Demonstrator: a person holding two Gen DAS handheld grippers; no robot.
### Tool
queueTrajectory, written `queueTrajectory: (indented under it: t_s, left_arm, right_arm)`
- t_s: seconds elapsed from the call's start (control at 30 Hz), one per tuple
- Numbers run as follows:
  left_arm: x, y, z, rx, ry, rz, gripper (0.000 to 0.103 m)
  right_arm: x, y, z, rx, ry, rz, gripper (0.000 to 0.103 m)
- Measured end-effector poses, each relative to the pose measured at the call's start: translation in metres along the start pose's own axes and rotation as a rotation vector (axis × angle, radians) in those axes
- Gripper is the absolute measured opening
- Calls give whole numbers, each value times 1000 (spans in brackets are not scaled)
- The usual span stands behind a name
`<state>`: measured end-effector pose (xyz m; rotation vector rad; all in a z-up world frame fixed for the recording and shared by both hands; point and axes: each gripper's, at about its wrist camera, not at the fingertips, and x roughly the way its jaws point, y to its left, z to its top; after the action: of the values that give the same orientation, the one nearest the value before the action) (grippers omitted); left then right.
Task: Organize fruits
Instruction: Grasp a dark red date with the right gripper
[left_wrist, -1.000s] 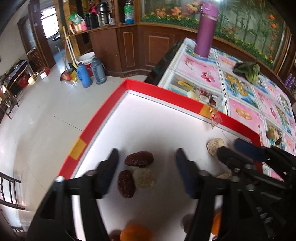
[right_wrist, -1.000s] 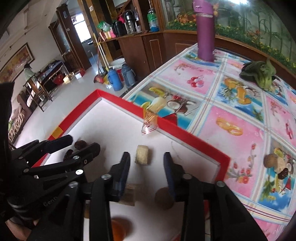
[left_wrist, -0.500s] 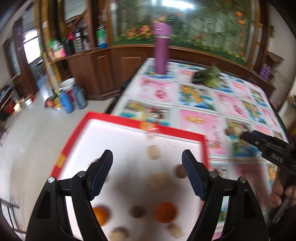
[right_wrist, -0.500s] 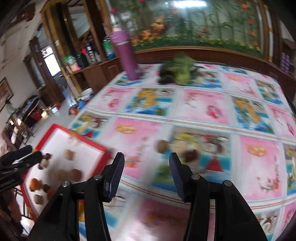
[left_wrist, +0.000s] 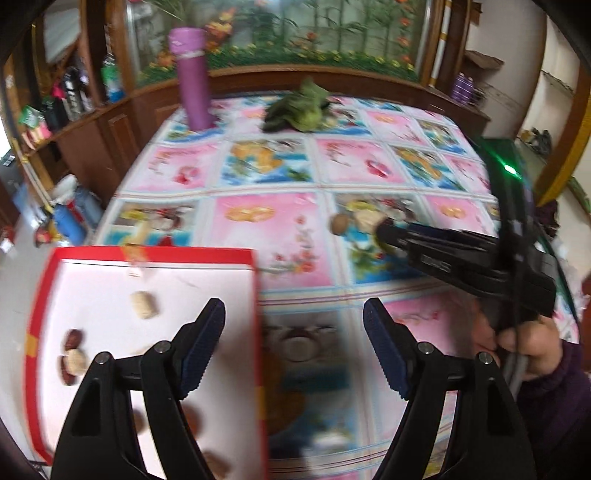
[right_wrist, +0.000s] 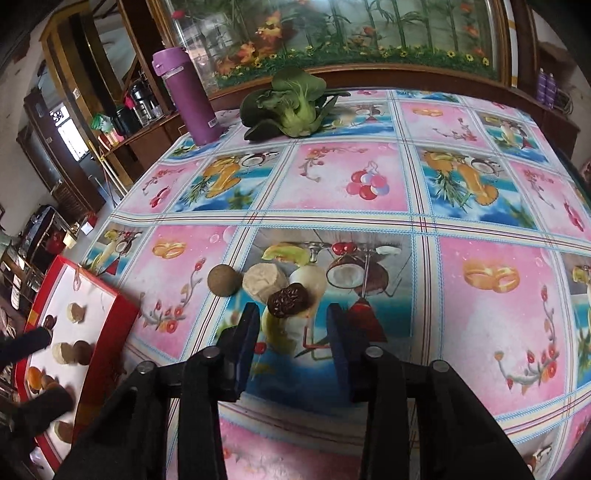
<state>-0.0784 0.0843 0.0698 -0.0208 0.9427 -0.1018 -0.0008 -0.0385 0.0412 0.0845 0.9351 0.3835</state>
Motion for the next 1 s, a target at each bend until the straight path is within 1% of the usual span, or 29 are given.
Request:
queueTrajectory:
  t_s: [0.1,0.2,0.23,0.27,0.33,0.47,0.57,0.6,0.67,0.7,0.73,0.83,1.0]
  left_arm:
    - [7,-9,2,13,16,-5,78]
    - [16,-17,3,21,34,-8,78]
    - [19,-20,4,25,42,-12,78]
    - [23,-22,5,29,50,-15,78]
    - [31,-27,7,36,68,-13,78]
    - [49,-37,16,42,88,-44,78]
    - [66,-49,25,48,100,-77,78]
    - [73,-53,29,47,104,-87,77]
    - [84,-57,36,41,113,-98,70]
    - [90,-58,40,37,119,-105,68]
    - [97,-59,45,29,120,-118,68]
    - [111,-59,54,20,120,-113,68]
    - [124,-53,69,8,91,-106,68]
  right_arm:
    - [4,-2,2,-12,3,1,32]
    - [7,5,3,-65,-3,-13,31]
    - [8,7,3,-86,-4,-23,29]
    - [9,10,4,-120,-1,-50,23]
    - [9,8,5,-132,9,-52,23]
    - [4,-19,14,-36,42,-53,23]
    - [-11,-66,27,142,27,-25,23]
    - [-15,-77,29,182,14,-18,23]
    - [-26,-100,32,253,-12,-10,23]
    - [-29,-107,32,277,-17,-3,23]
    - [-31,-114,32,302,-20,6,23]
    - [-33,-116,31,327,-17,25,23]
    - [-37,-100,33,290,-26,52,23]
